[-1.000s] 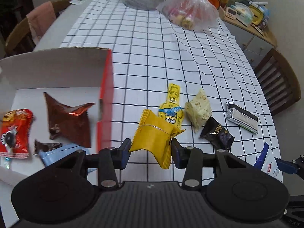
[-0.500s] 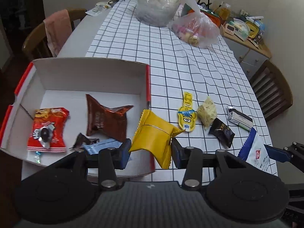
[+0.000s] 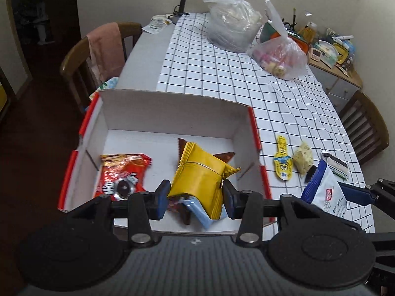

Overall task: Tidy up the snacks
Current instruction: 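Carry the white packet and yellow candy up and over into the box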

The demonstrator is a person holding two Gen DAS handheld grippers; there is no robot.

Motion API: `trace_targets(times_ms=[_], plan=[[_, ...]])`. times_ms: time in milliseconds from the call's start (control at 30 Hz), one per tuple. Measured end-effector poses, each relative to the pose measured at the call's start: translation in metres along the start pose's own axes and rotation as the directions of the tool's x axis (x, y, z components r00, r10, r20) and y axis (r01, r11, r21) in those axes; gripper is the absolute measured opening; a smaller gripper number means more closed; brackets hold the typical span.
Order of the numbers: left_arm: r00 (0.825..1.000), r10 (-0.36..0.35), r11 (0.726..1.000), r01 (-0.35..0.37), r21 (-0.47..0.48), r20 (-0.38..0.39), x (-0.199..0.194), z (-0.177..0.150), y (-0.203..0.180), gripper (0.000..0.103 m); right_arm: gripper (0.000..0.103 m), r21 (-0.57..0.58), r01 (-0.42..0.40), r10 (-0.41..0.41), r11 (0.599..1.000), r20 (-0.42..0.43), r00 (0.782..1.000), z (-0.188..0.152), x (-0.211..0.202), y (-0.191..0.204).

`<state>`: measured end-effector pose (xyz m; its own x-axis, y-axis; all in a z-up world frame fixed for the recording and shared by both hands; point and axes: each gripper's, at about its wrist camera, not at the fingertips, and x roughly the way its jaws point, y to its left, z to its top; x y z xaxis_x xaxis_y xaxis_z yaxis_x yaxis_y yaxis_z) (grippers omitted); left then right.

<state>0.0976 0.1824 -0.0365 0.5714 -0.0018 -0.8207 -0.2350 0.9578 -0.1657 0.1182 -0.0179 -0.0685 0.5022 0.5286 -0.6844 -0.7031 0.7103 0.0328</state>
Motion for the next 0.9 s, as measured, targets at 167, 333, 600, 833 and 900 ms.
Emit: trace_targets(times_ms=[167,333,600,833,900], plan=[[1.0,0.023,1.0,-0.023,-0.006,0.004,0.0,0.006,0.029,0.043,0.049,0.011,0.01,-0.01,1.0,-0.014,1.0,0.014,0.025,0.015],[0.998,0.056,0.998,-0.056,-0.007,-0.005,0.014,0.016,0.054,0.043,0.049,0.031,0.034,-0.032,0.999,-0.056,0.998,0.023,0.063,0.024],[0.994,0.091,0.996,-0.09,0.019,-0.053,0.051,0.034,0.078,0.044,0.049,0.033,0.047,-0.041,0.998,-0.145,0.989,0.021,0.117,0.036],[0.985,0.118,0.992,-0.111,0.058,-0.128,0.088,0.04,0.083,0.044,0.049,0.037,0.052,-0.043,0.998,-0.216,0.976,0.015,0.146,0.041],[0.983,0.113,0.992,-0.105,0.063,-0.144,0.097,0.04,0.085,0.044,0.049,0.041,0.056,-0.045,0.998,-0.225,0.973,0.013,0.151,0.044]])
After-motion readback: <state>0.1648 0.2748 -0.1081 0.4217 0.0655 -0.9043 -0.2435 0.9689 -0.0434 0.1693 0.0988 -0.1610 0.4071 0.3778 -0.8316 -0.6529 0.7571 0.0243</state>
